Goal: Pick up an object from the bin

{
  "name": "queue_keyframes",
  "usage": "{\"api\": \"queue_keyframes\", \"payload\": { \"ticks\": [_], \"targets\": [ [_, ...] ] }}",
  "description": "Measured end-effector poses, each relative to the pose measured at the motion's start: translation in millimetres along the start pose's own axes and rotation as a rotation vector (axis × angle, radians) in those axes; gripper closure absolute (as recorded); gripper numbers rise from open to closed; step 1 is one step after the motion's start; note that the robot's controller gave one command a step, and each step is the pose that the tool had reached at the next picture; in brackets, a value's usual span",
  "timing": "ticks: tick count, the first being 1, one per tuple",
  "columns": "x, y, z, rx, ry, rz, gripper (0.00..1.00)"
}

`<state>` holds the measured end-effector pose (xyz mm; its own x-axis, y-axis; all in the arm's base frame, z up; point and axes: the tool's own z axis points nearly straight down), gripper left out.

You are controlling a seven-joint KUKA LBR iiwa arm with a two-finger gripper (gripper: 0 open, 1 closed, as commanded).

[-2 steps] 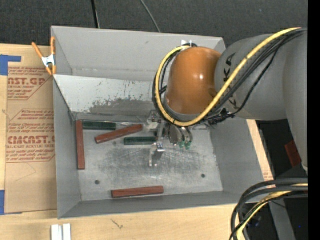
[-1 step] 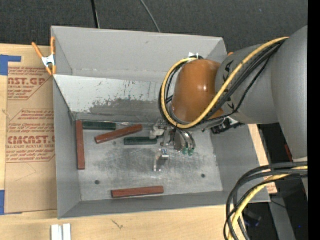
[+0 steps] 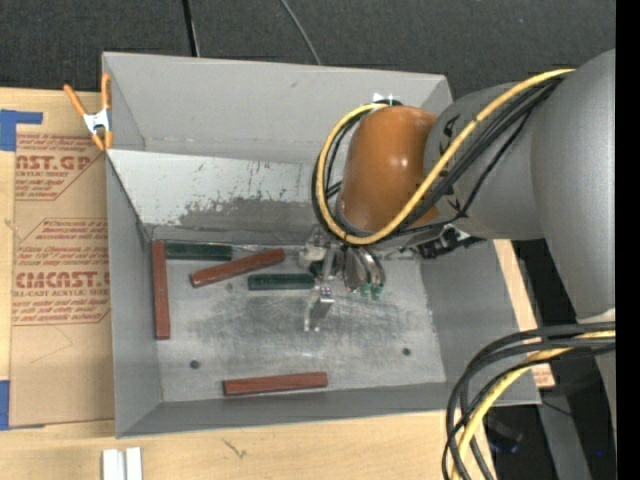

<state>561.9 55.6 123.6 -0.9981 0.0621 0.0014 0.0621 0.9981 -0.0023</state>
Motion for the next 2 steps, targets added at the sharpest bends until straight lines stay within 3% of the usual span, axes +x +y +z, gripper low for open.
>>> {"api": "queue_keyframes", "payload": {
  "ticks": [1,2],
  "targets": [
    [-17.1,23.0,45.9,-0.005,-0.013,-0.067,1.00],
    [-17.1,23.0,45.9,-0.005,-0.013,-0.067,1.00]
  ]
}}
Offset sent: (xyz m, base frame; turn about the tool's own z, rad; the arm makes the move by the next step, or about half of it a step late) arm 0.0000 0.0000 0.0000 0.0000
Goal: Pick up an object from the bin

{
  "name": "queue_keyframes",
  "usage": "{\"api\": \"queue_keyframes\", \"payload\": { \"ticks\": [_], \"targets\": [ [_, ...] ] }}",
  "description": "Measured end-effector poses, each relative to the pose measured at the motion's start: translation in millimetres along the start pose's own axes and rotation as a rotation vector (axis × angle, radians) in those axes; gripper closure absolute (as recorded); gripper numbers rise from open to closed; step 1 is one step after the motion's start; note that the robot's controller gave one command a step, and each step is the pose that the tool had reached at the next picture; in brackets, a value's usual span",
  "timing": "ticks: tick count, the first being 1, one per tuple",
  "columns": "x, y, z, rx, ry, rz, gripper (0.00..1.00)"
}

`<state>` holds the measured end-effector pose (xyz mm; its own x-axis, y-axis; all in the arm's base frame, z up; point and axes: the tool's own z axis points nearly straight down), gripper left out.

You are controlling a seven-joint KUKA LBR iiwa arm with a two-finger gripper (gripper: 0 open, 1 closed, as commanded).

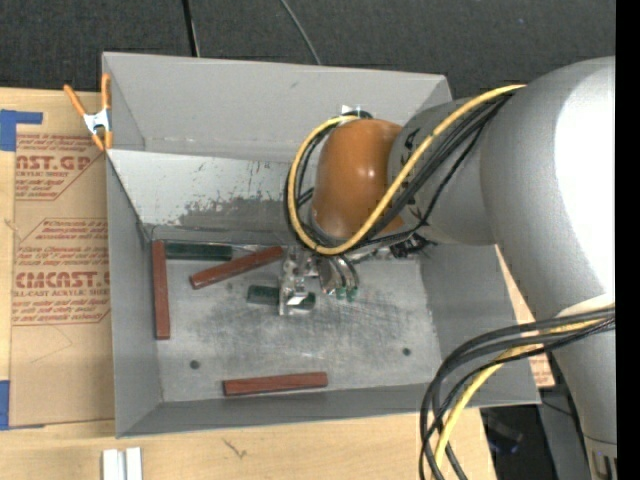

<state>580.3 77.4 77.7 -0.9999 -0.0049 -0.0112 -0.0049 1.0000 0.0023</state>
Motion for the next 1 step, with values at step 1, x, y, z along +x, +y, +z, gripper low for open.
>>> {"api": "queue_keyframes", "payload": {
  "ticks": [1],
  "targets": [
    [32.5,-27.5,-144.0,0.002,0.008,-0.045,1.00]
  ]
}}
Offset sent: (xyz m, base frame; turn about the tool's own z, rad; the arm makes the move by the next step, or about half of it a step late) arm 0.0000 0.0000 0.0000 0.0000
